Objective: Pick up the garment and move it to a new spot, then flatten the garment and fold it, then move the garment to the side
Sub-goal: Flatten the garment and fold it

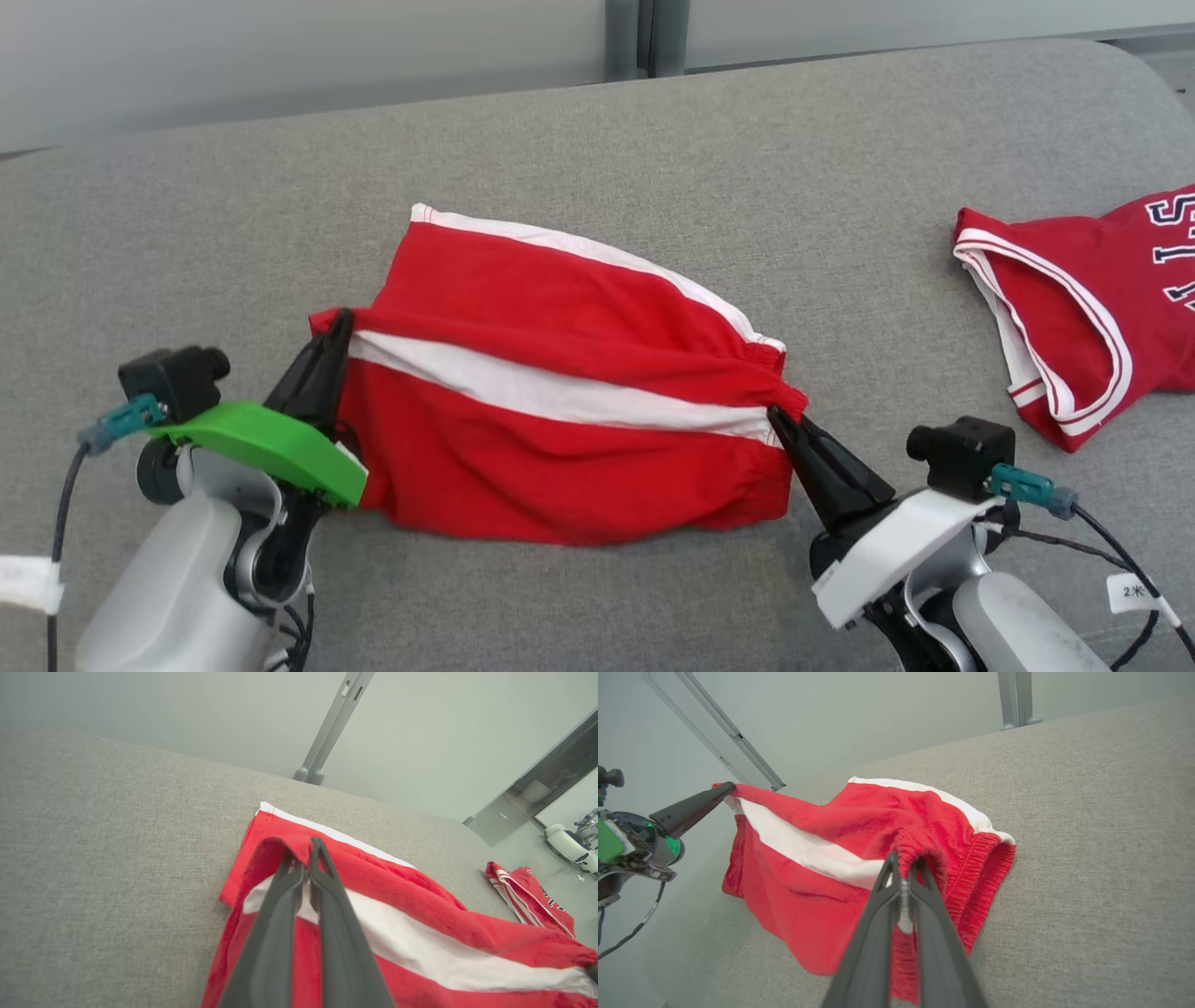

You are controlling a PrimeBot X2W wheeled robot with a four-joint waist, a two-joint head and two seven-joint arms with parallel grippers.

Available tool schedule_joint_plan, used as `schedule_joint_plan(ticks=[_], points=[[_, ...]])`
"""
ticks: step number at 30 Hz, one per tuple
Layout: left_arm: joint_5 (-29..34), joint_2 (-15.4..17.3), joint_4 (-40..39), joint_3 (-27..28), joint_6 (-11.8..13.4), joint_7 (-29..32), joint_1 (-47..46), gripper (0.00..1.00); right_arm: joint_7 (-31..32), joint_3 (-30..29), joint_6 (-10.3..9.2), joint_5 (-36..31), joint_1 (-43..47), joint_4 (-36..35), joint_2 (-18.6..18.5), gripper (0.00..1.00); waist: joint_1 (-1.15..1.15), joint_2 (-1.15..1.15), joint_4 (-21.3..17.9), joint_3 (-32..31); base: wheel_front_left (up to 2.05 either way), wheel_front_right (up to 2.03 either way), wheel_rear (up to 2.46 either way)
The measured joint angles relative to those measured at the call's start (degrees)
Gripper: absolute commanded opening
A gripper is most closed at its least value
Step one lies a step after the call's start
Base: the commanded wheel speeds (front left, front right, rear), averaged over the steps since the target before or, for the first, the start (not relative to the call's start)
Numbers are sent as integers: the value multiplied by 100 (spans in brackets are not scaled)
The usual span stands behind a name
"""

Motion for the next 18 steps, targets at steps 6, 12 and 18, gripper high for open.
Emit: schedule_joint_plan(ticks=[6, 12, 18], points=[[124, -201, 1085, -180, -146, 15, -1032, 0, 5, -183, 0, -160, -446, 353, 323, 0, 0, 0, -125, 373, 0, 0, 0], [216, -370, 1908, -420, -204, -45, -1778, 0, -76, -214, 0, -229, -783, 642, 495, 0, 0, 0, -273, 707, 0, 0, 0], [196, -459, 2371, -708, -223, -85, -2286, 0, -172, -218, 0, -248, -1001, 915, 612, 0, 0, 0, -405, 924, 0, 0, 0]])
